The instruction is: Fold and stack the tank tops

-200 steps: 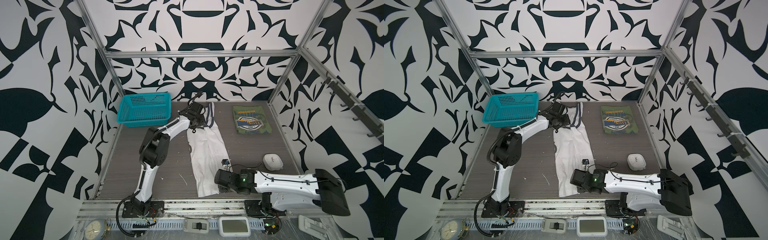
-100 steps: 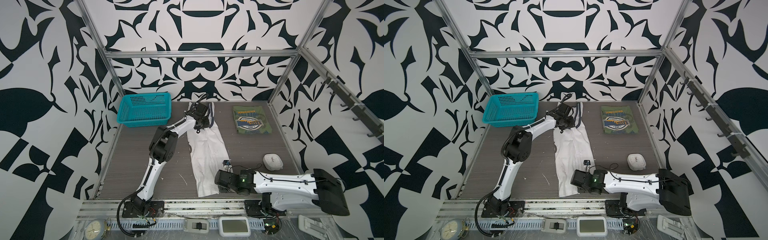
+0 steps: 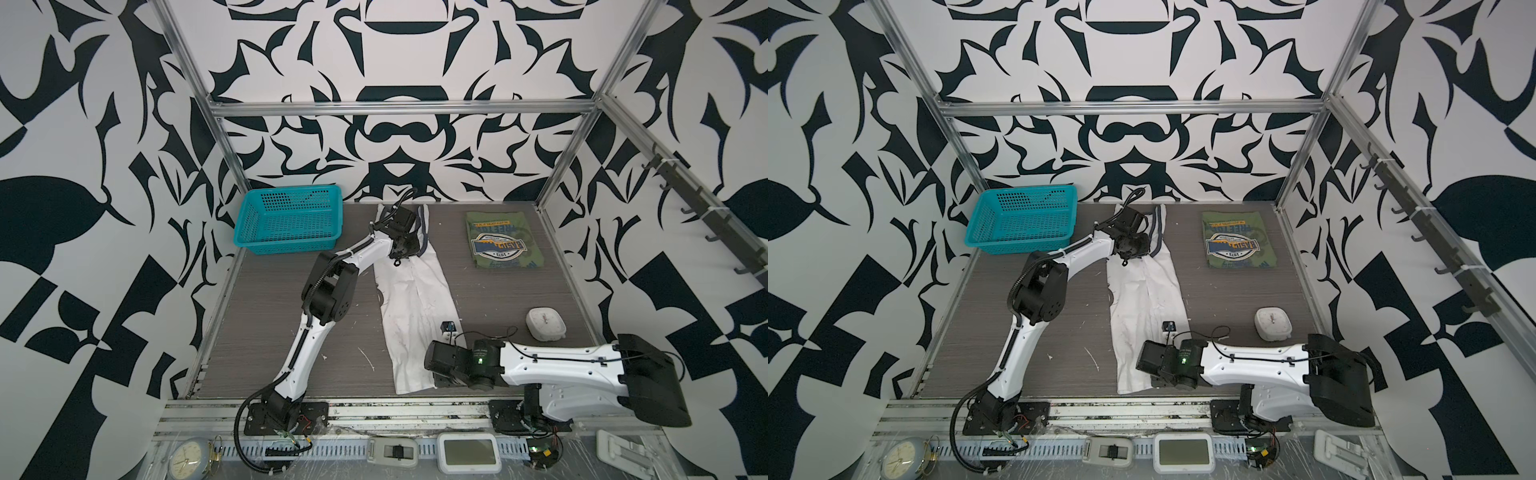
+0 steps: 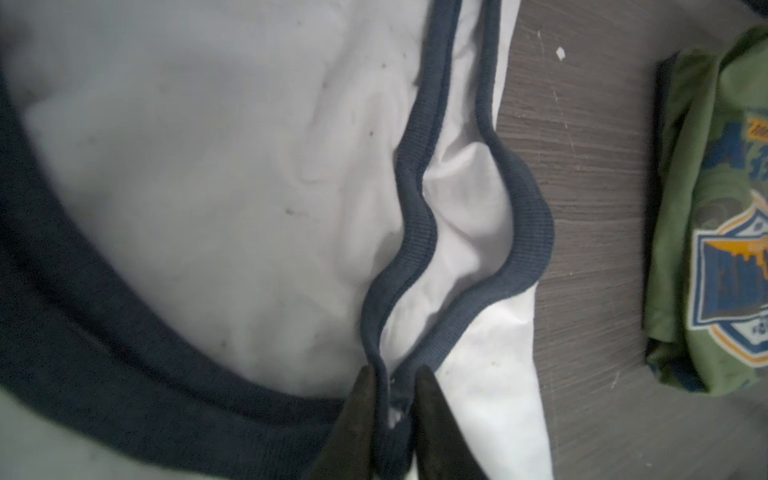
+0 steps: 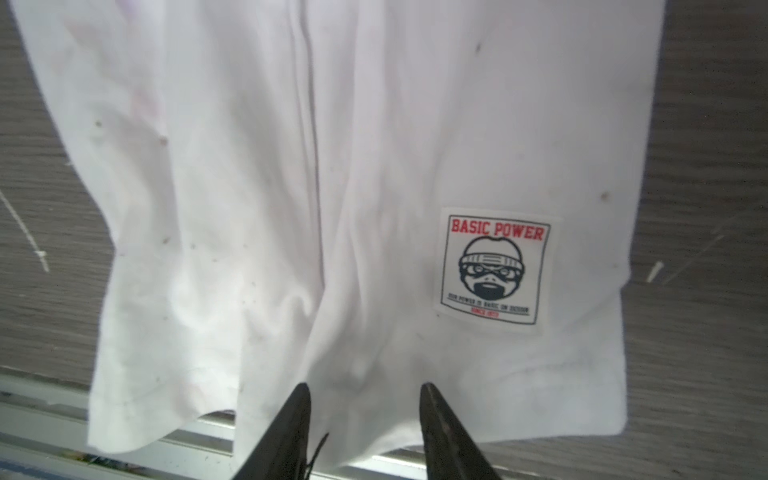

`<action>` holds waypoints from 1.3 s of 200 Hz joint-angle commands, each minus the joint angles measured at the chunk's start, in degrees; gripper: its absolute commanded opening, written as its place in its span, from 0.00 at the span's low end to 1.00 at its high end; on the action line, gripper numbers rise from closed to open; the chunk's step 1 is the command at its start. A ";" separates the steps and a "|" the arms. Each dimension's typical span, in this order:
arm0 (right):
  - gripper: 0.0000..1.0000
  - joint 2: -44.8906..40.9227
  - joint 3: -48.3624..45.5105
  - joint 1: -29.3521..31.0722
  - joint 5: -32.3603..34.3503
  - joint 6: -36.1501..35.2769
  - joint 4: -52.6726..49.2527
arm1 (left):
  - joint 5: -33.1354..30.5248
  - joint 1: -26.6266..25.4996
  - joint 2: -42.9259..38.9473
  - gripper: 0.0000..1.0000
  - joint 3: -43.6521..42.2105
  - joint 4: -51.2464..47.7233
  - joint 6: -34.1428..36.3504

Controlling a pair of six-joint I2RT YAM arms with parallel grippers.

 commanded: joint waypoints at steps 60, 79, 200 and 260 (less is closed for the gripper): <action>0.39 3.29 0.70 0.52 -1.88 -0.81 2.56 | 0.12 0.28 1.43 0.02 2.73 -0.67 0.43; 0.31 3.90 0.89 0.73 -1.56 -0.26 1.42 | 0.42 0.37 1.44 0.00 3.01 -0.49 0.16; 0.00 -1.61 0.16 4.81 3.33 0.98 -5.13 | -0.15 2.31 1.49 0.00 6.43 -1.88 -0.64; 0.03 5.06 1.47 4.86 -1.19 -2.10 -0.14 | -0.04 2.48 5.47 0.02 8.37 -3.75 -0.72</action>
